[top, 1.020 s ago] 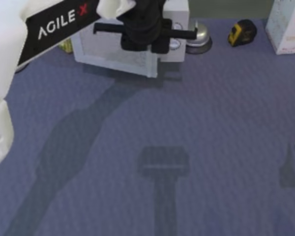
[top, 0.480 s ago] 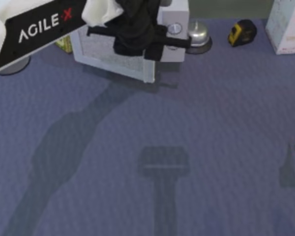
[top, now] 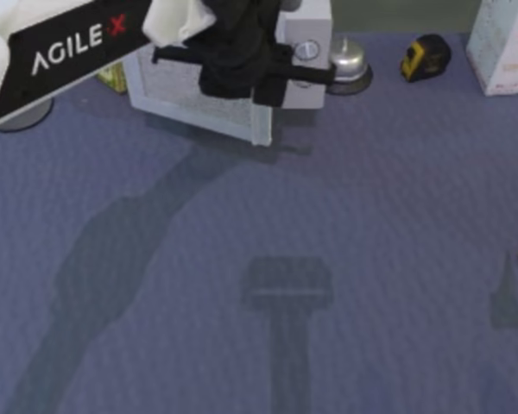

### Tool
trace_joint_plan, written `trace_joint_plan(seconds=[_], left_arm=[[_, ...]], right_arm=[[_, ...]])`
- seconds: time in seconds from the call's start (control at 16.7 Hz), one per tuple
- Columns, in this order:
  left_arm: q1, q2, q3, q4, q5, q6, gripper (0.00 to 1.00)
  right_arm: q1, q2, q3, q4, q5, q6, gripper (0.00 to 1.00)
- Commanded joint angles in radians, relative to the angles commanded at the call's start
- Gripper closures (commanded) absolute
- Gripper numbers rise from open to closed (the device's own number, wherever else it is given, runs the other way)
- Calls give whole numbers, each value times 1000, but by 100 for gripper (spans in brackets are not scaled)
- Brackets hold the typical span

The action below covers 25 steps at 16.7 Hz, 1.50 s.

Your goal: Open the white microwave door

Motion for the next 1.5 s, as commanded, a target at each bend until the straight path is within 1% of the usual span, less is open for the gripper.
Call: trace_joint_plan(seconds=[0.9, 1.08, 1.38, 1.5], left_arm=[[0, 0, 0, 0, 0, 0, 100], [-4, -8, -13, 6, 12, 8, 100], [18, -76, -110, 52, 52, 92, 100], [21, -85, -128, 57, 59, 106, 100]], right_arm=[[0, 0, 0, 0, 0, 0, 0], [0, 0, 0, 0, 0, 0, 0], [0, 0, 0, 0, 0, 0, 0], [0, 0, 0, 0, 0, 0, 0]])
